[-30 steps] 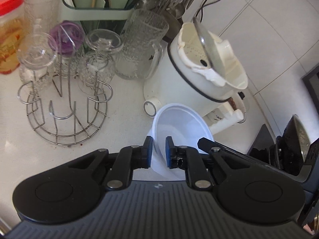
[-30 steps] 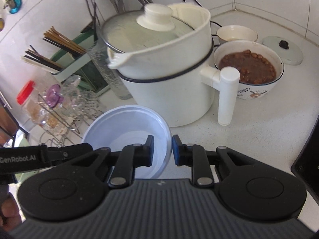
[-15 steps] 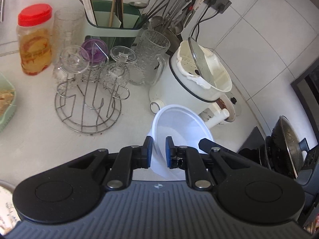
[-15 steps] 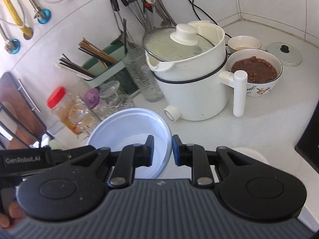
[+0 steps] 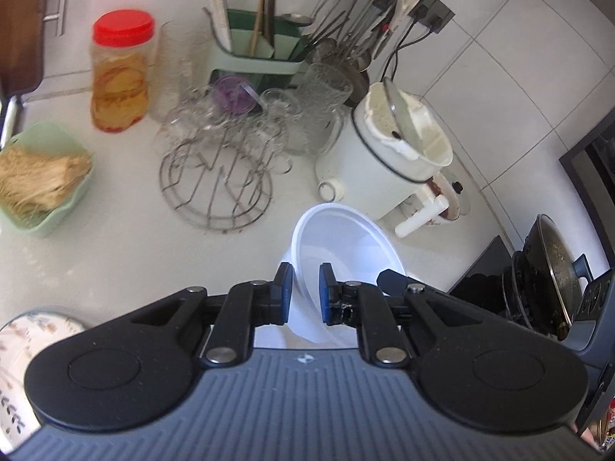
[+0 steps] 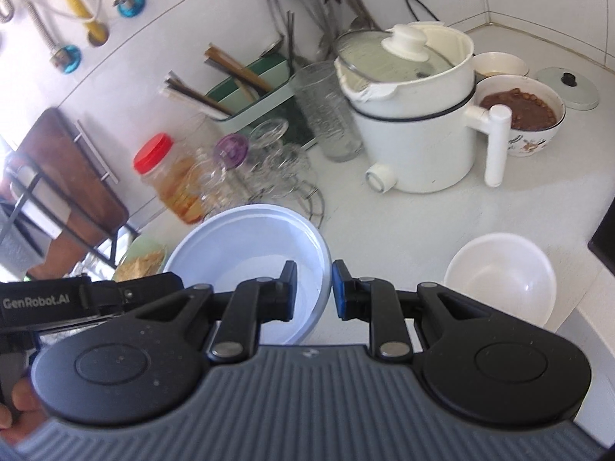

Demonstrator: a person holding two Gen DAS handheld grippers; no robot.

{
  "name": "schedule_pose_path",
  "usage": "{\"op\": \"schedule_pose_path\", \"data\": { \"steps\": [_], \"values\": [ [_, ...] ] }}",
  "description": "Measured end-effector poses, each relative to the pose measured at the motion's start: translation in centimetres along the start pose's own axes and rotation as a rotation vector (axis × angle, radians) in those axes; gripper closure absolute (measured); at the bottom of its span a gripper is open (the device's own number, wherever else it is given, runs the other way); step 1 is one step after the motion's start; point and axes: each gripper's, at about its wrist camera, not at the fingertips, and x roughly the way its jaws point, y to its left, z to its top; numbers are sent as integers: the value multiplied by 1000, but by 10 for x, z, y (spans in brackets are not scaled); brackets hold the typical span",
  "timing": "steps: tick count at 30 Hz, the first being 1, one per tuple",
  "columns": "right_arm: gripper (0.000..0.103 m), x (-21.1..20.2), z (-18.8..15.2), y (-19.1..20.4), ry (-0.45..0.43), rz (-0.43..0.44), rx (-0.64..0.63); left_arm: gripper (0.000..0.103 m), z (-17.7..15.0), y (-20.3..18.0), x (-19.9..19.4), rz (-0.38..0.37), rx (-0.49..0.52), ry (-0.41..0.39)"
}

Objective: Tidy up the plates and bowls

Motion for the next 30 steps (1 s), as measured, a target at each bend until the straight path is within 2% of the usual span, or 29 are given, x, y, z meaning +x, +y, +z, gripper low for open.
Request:
{"op": "schedule_pose_path", "data": {
  "steps": [7,13,26,30],
  "values": [
    [80,-5,-30,24,42,18,-12,87,-30,27,-24,23,-25,-14],
    [80,-2,-54,41,83,17,-59,87,-48,49,-28,60,-41,-14],
    [80,28,-68,43,55,-6,-138,87,-63,75,7,95,-33,-9],
    [80,38,-72,40,57,15,-145,87,-63,84,20,111,-48,-6]
  ]
}}
